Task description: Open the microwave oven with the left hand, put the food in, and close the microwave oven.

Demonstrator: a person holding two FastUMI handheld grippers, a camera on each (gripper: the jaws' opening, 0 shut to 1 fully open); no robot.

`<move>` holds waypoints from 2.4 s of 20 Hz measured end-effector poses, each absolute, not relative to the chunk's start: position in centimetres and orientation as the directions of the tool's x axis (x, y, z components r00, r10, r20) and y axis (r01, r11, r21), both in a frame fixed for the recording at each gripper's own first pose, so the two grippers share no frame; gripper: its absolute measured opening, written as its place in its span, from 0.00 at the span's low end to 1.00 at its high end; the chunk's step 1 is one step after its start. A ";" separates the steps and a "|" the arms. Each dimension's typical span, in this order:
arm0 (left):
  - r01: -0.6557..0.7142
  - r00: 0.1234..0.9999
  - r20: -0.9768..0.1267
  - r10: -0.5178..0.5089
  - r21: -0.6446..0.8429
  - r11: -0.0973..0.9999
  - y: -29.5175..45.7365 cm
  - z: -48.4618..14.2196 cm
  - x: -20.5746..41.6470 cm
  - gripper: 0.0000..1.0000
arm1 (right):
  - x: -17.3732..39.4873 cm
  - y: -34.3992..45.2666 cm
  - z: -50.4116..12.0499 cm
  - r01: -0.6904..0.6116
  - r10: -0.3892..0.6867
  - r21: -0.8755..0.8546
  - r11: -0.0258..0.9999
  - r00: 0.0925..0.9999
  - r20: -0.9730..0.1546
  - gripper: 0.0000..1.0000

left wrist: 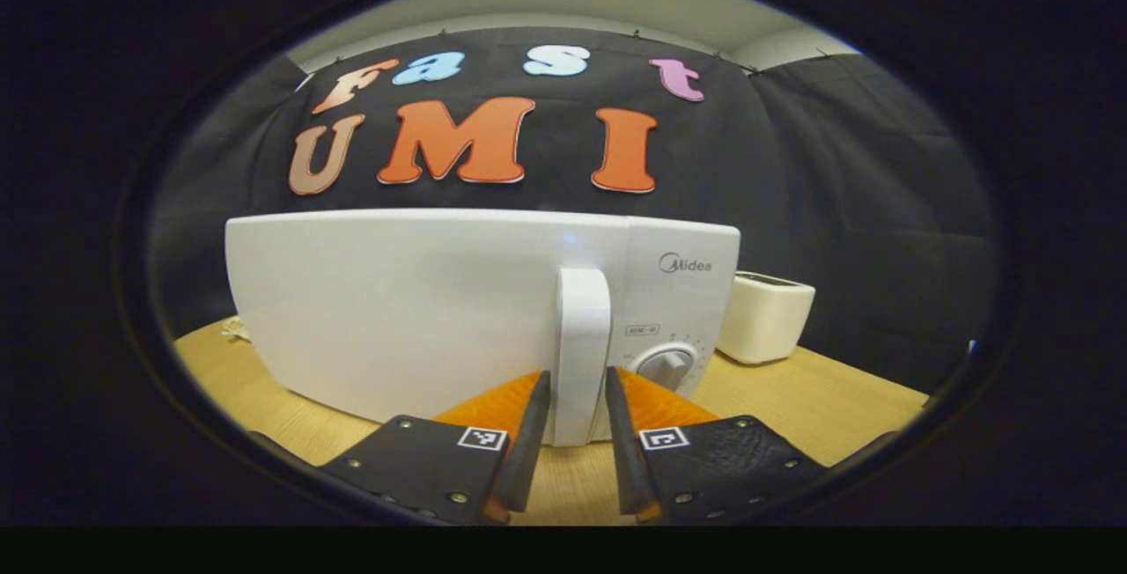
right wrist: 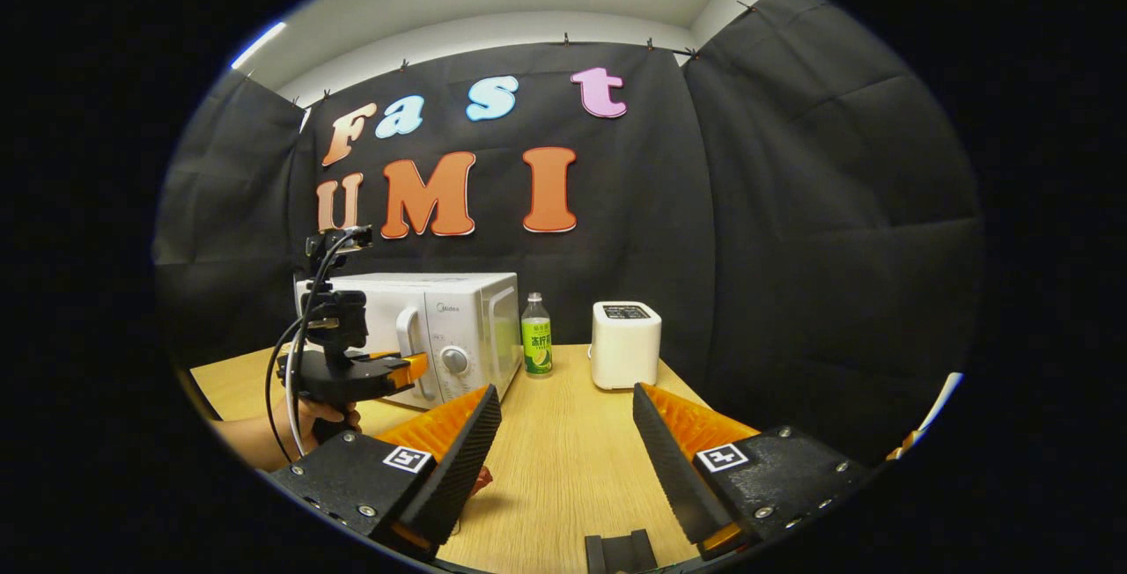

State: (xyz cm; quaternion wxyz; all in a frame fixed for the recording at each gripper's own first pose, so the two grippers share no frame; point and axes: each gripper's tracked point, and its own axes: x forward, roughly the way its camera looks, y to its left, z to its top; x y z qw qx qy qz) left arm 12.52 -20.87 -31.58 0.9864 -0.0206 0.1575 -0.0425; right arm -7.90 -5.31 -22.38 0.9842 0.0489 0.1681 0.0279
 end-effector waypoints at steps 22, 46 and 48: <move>0.159 0.952 -0.256 -0.165 -0.045 0.986 -19.7 -30.1 4.7 0.08 | -8.6 -4.4 -26.1 -0.022 0.083 0.151 0.988 0.910 -0.406 0.93; -0.055 0.990 -0.123 0.065 0.084 0.995 4.9 -24.6 -14.8 0.10 | -9.1 2.4 -31.9 -0.019 0.150 0.224 0.974 0.797 -0.585 0.94; -0.047 0.990 -0.132 0.056 0.072 0.996 6.3 -24.6 -15.2 0.09 | -9.3 2.6 -31.9 -0.014 0.150 0.229 0.973 0.792 -0.592 0.94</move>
